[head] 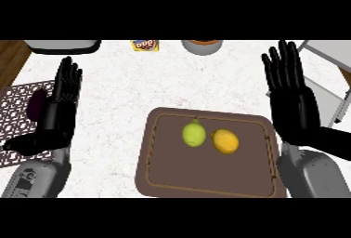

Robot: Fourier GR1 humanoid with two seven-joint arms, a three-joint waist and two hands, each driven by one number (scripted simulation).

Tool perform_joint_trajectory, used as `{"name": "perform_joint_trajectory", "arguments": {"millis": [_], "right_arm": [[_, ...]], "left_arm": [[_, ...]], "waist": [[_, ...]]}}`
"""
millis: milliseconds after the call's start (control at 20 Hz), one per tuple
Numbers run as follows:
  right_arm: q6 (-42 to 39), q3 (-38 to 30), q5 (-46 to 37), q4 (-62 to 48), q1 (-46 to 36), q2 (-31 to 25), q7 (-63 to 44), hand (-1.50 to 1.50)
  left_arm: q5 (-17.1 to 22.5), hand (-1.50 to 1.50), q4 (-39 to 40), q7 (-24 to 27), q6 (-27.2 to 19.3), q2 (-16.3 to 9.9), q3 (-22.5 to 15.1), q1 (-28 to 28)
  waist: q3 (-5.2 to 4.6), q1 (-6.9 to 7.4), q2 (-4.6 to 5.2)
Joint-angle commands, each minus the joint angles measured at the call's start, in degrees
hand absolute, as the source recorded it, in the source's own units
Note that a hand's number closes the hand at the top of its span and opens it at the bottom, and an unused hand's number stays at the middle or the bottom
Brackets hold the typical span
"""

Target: Pick the lemon from the tray and place it in the tiered shelf

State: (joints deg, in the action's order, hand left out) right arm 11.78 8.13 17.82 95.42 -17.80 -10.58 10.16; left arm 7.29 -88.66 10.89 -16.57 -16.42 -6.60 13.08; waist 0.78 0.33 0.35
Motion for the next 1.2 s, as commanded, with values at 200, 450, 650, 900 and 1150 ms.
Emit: {"name": "perform_joint_trajectory", "arguments": {"millis": [200, 450, 650, 900, 1150], "right_arm": [[-5.2, 14.6, -10.0, -3.8, -3.1, -1.1, -3.9, 1.5], [16.8, 12.1, -32.3, -9.3, 3.6, -6.0, -6.2, 1.5], [18.4, 25.9, -38.9, -12.0, 6.6, 4.9, -8.1, -1.5], [17.9, 27.0, -52.7, -2.7, 7.9, -2.4, -25.0, -1.5], [7.6, 29.3, -67.4, 3.4, 4.9, -5.0, -45.3, -1.5]], "left_arm": [[2.1, 0.0, 6.6, -8.6, 4.7, -5.0, 1.3, -10.7], [5.4, 0.0, 8.2, -13.0, 7.9, -8.1, 3.7, -13.5], [7.7, 0.0, 10.2, -15.1, 11.7, -9.4, 5.3, -12.3], [6.7, 0.0, 9.3, -15.5, 10.6, -8.4, 5.5, -12.4], [8.3, 0.0, 7.7, -16.2, 12.4, -11.0, 7.5, -14.3]], "waist": [[-0.96, 2.7, -0.05], [-1.05, -0.15, -0.86], [-0.83, -0.02, -0.39], [-0.93, -1.35, -0.66], [-1.1, -1.72, -1.24]]}}
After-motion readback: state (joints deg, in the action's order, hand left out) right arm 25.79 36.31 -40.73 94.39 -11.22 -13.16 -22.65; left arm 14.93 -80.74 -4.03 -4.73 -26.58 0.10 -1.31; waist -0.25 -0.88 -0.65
